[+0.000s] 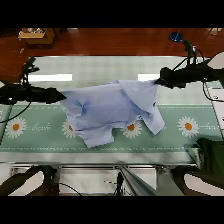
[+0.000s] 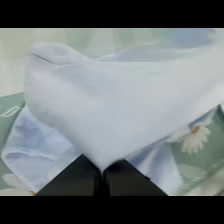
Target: Fold the shirts.
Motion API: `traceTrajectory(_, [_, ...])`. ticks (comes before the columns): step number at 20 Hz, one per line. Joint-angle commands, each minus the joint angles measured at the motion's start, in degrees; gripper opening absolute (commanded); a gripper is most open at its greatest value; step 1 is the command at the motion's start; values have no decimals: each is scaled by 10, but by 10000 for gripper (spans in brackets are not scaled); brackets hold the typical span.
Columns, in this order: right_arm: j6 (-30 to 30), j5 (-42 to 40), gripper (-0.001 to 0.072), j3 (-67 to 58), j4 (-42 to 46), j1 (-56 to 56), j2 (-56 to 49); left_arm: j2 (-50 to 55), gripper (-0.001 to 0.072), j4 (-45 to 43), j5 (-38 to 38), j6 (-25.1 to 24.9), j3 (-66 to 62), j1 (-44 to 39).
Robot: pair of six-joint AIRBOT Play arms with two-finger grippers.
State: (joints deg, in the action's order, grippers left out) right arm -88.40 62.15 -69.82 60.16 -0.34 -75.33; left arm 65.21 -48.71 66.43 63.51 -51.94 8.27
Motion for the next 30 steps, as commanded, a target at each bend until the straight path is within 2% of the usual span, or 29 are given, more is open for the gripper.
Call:
traceTrajectory(1, [23, -10, 307, -5, -27, -3, -28, 64, 204, 17, -13, -14, -5, -12])
traceTrajectory(2, [48, 13, 384, -20, -38, -11, -26, 63, 352, 17, -6, -13, -15, -3])
traceTrajectory(3, [71, 52, 427, -41, -41, -22, -22, 61, 484, 15, 19, -13, -33, 13])
traceTrajectory(4, [92, 107, 436, -66, -33, -37, -14, 60, 530, 6, 60, -13, -55, 36])
traceTrajectory(6, [98, 206, 436, -91, 41, -67, 14, 55, 530, -36, 152, 10, -82, 89])
traceTrajectory(7, [98, 236, 435, -83, 112, -80, 38, 49, 530, -54, 184, 23, -77, 113])
traceTrajectory(9, [96, 238, 436, -31, 211, -110, 94, 22, 530, -61, 199, 47, -30, 153])
traceTrajectory(11, [100, 213, 459, 47, 181, -165, 144, -13, 536, -62, 198, 47, 42, 165])
traceTrajectory(12, [104, 193, 538, 90, 138, -195, 165, -25, 537, -61, 197, 47, 77, 163])
traceTrajectory(13, [110, 177, 548, 127, 97, -221, 178, -32, 569, -61, 193, 47, 112, 159])
traceTrajectory(14, [119, 168, 548, 161, 57, -242, 186, -32, 636, -61, 187, 47, 143, 152])
traceTrajectory(16, [136, 165, 548, 210, 10, -264, 188, -30, 674, -57, 160, 47, 189, 133])
traceTrajectory(23, [156, 155, 547, 260, -12, -264, 188, -23, 672, -21, 9, 54, 224, 6])
traceTrajectory(27, [156, 158, 547, 260, -13, -264, 188, 49, 660, 6, -48, 65, 223, -70])
traceTrajectory(28, [156, 161, 547, 260, -14, -264, 188, 69, 621, 16, -72, 80, 223, -77])
traceTrajectory(29, [156, 165, 547, 260, -14, -264, 188, 85, 504, 29, -92, 83, 223, -80])
traceTrajectory(30, [156, 167, 547, 260, -12, -264, 188, 98, 418, 45, -105, 83, 223, -79])
